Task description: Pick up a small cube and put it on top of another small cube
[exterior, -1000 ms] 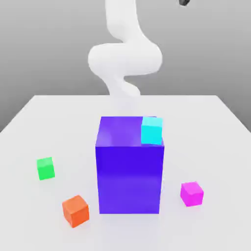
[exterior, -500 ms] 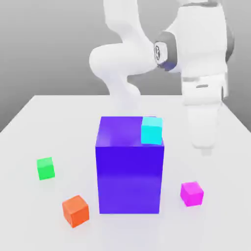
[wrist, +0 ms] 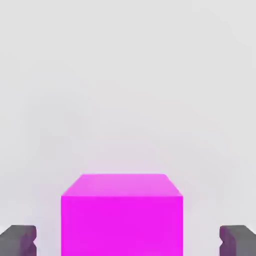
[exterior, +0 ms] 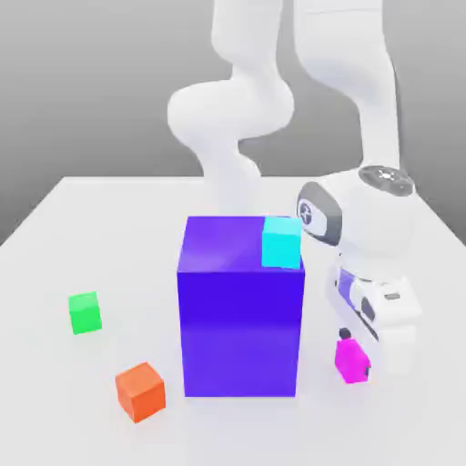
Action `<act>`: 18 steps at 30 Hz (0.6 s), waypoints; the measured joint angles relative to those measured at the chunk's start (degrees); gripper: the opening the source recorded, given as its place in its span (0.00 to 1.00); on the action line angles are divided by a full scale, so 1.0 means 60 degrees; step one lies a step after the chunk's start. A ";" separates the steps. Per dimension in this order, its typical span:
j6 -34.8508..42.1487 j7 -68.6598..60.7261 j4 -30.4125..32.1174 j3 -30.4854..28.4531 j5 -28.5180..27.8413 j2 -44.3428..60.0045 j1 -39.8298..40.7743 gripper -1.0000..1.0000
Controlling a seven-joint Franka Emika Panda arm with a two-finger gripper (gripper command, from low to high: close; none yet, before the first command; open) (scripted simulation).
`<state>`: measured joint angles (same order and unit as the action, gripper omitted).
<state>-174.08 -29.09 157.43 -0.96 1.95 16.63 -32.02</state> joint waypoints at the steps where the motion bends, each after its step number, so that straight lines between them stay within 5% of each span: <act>1: 0.0006 0.0002 0.0000 0.0000 -0.0001 0.0000 0.0000 0.00; 18: 0.1492 0.0840 -0.0263 -0.0351 -0.0107 -0.2564 0.0185 0.00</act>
<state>-165.13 -24.05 155.85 -3.07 1.31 1.25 -30.91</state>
